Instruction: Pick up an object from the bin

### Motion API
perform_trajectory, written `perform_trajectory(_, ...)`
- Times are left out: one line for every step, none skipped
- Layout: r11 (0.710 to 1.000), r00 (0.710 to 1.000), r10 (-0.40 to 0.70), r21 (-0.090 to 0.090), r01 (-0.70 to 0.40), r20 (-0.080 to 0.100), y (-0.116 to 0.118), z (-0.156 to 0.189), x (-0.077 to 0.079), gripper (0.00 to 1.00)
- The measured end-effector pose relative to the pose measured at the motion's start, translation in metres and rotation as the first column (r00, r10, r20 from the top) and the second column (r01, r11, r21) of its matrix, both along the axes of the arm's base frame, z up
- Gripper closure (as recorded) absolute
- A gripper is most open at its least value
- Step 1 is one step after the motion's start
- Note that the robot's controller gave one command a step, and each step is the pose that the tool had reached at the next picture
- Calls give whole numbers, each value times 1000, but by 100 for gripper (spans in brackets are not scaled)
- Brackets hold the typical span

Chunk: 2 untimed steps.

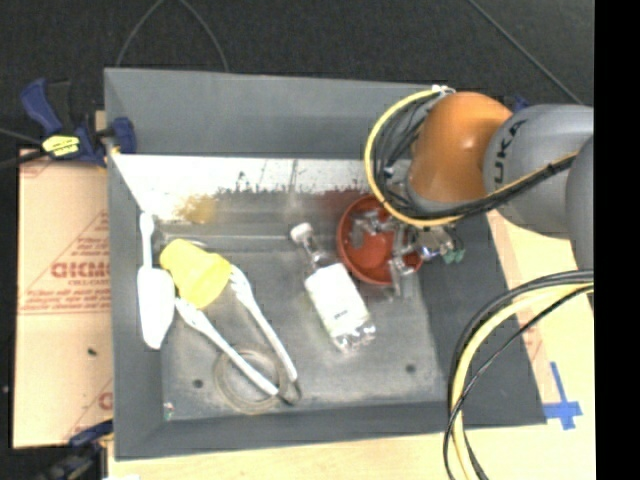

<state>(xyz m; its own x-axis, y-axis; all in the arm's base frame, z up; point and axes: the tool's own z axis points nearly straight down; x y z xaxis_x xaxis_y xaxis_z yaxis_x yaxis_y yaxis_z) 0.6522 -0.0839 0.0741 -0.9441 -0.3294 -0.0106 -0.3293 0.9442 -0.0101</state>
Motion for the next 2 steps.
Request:
perform_trajectory(807,807,590,-9,-590,2,-1,-1,-78,100)
perform_trajectory(807,807,590,-10,-590,3,-1,-1,-77,100)
